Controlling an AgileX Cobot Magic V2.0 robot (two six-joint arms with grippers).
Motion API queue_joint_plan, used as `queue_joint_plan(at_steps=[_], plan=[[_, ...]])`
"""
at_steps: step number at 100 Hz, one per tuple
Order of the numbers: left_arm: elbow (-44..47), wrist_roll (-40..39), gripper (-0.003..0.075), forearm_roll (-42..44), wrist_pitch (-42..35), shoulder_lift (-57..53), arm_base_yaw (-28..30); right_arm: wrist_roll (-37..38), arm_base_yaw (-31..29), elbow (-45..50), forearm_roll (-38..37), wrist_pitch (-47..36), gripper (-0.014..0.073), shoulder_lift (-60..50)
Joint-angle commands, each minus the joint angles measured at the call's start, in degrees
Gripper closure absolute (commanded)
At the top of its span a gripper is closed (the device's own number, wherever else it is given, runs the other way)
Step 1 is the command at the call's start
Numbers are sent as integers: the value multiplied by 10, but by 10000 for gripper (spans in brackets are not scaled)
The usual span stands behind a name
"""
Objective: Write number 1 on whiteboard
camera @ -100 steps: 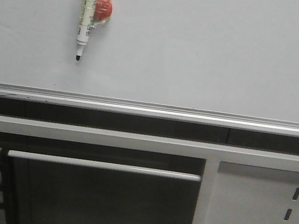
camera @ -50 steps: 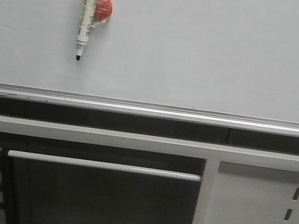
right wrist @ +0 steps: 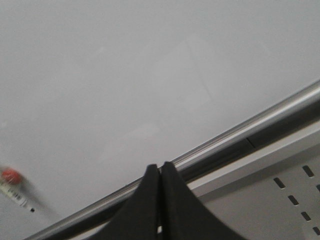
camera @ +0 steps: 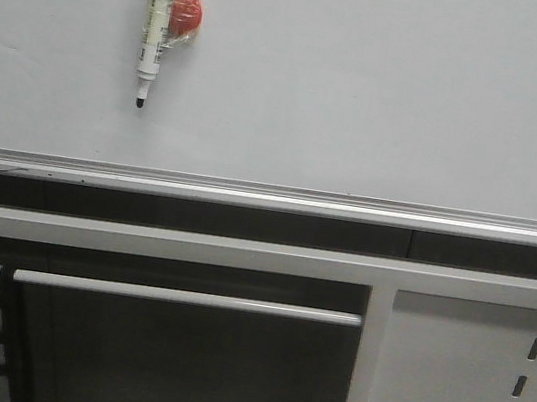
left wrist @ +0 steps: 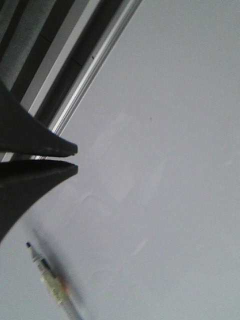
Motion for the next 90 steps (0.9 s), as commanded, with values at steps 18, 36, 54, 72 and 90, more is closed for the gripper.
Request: queue_joint_plan(at_steps=[18, 36, 54, 72, 90], plan=[[-180, 140, 741, 32, 127, 138, -2, -18, -4, -192, -103, 122, 638, 184], [-254, 224, 740, -10, 191, 242, -2, -58, -4, -273, -103, 172, 636, 281], [-264, 378, 641, -179, 208, 307, -2, -95, -3, -285, -62, 184, 479, 295], [-264, 457, 472, -314, 237, 361, -2, -95, -3, -285, -56, 186, 301, 295], [-264, 519, 470, -343, 275, 396, -2, -95, -3, -285, -49, 186, 302, 295]])
